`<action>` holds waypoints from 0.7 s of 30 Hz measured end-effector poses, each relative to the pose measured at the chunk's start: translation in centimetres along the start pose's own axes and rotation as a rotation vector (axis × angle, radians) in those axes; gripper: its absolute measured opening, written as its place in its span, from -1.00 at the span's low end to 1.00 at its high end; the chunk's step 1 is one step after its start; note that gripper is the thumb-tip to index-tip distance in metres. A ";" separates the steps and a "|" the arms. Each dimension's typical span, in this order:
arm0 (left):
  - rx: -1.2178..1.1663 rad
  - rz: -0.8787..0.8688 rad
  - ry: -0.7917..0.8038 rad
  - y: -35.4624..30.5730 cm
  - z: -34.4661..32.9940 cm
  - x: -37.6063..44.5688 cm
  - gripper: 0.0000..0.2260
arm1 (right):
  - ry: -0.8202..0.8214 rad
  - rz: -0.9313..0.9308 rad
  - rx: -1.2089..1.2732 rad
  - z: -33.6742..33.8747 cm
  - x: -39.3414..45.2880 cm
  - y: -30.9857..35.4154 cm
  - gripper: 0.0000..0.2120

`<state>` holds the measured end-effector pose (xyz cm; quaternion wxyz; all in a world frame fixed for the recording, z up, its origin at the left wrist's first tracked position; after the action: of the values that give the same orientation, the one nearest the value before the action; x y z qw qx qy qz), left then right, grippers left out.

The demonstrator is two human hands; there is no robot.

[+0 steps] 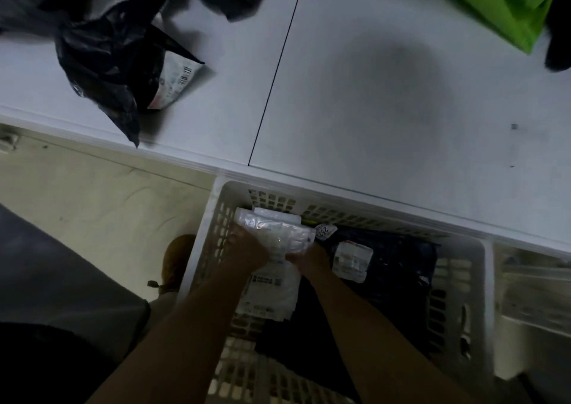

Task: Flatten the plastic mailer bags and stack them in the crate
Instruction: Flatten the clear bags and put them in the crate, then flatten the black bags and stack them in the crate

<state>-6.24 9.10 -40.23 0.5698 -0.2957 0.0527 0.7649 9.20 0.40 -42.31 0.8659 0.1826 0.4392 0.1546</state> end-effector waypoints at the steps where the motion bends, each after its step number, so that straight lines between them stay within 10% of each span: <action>1: -0.013 -0.002 0.004 -0.1 -0.1 0.1 -0.24 | 0.013 -0.024 0.019 0.0 0.0 0.1 -0.23; 9: 0.167 -0.065 0.039 -1.7 0.6 -0.6 -0.30 | 0.052 -0.009 -0.197 1.8 -0.8 0.9 -0.76; 21: 0.351 -0.493 0.114 -6.9 8.1 -6.6 -0.80 | -0.125 0.643 -0.648 6.7 -8.4 9.4 -0.59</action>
<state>-2.06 9.27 -28.42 0.7766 -0.2392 0.1428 0.5650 8.93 3.93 -28.41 0.8111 0.0384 0.2362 0.5336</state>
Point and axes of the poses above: each hand's wrist, its own x-axis towards the middle knuckle, its own z-axis out of the back of the hand, y = z × x, the point moved 8 cm from there along x, towards the middle knuckle, and after that the axes turned 15 degrees about -y, right-handed, at the moved point
